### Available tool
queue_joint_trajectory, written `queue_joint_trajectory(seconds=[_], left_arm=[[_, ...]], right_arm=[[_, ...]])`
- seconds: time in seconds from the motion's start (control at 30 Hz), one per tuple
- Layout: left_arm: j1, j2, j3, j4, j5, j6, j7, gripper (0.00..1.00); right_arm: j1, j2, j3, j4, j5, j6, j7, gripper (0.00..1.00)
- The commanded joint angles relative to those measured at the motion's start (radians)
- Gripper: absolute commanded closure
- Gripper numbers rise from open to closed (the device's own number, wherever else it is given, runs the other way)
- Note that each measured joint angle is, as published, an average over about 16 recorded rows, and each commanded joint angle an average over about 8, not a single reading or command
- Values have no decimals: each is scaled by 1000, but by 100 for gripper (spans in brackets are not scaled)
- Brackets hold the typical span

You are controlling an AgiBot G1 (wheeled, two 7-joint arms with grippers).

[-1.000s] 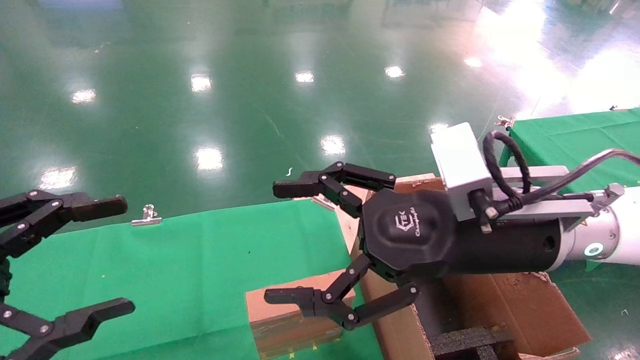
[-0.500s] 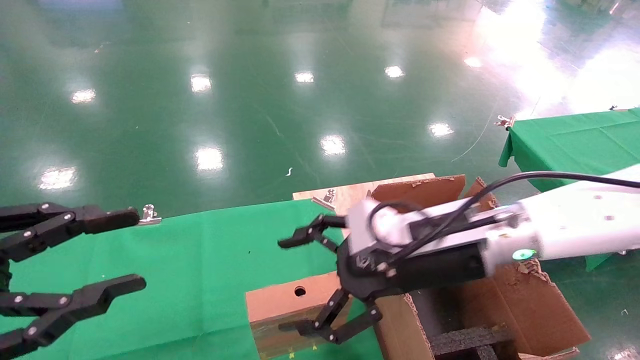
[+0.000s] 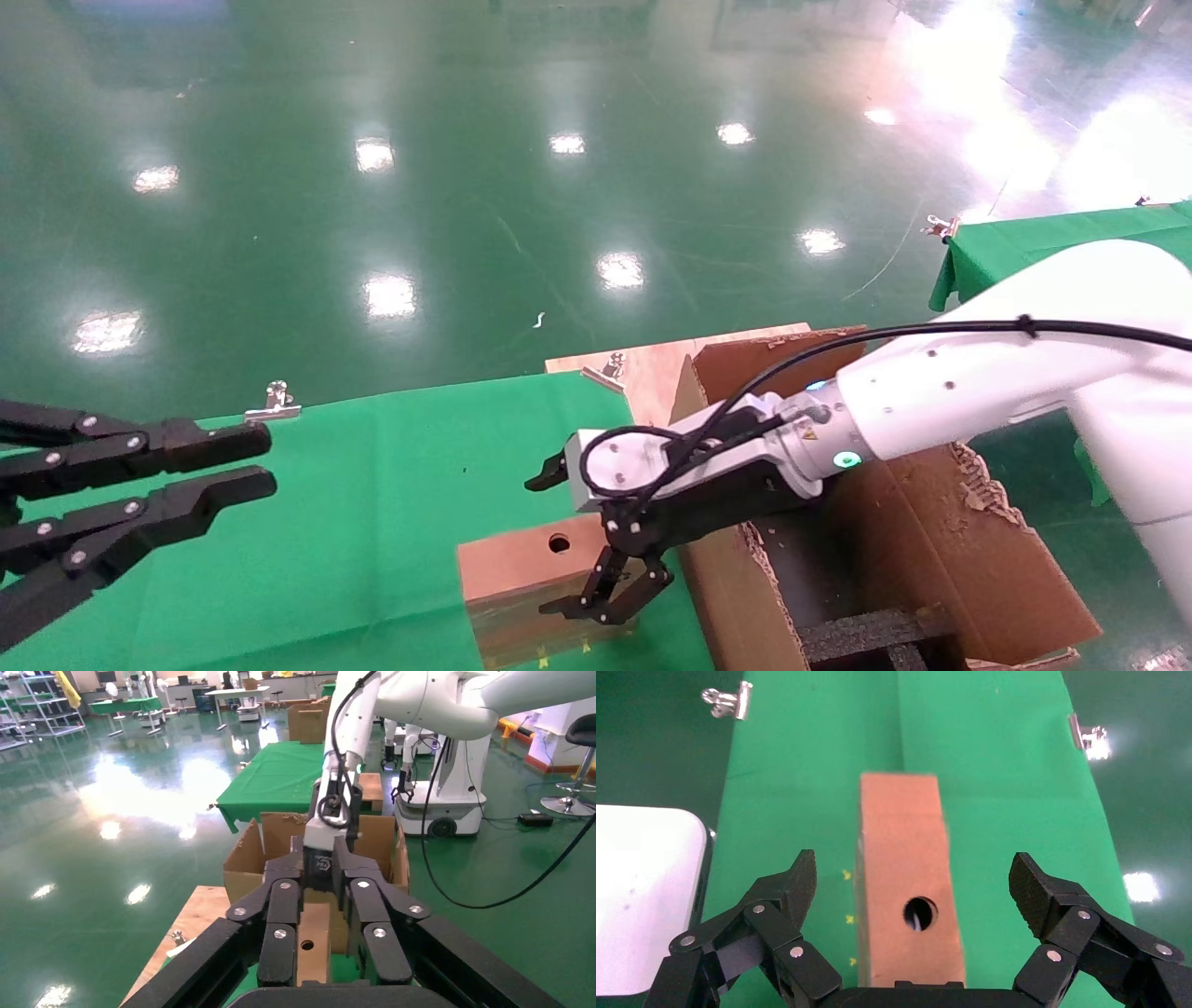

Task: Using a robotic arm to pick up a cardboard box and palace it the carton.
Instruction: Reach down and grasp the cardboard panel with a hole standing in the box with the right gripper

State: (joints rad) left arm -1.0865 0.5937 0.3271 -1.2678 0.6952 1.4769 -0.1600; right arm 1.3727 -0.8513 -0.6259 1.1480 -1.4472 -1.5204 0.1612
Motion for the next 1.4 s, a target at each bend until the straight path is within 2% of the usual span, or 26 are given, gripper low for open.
queue_joint_trajectory(seconds=[0.03, 0.3, 0.37, 0.43, 0.6, 0.7, 1.4], left_arm=[[0, 0, 0, 0, 0, 0, 0, 100], [0, 0, 0, 0, 0, 0, 0, 100], [0, 0, 0, 0, 0, 0, 0, 100], [0, 0, 0, 0, 0, 0, 0, 100], [0, 0, 0, 0, 0, 0, 0, 39], [0, 0, 0, 0, 0, 0, 0, 2], [0, 0, 0, 0, 0, 0, 0, 0]], right_arm=[[13, -17, -13, -18, -27, 2, -5, 0], [75, -79, -91, -40, -149, -27, -13, 0], [87, -93, -110, -41, -172, -34, -13, 7], [95, -104, -126, -44, -186, -39, -13, 22], [108, -122, -154, -54, -201, -46, -16, 81], [112, -126, -162, -59, -205, -48, -16, 98], [108, -121, -154, -55, -198, -46, -17, 100]])
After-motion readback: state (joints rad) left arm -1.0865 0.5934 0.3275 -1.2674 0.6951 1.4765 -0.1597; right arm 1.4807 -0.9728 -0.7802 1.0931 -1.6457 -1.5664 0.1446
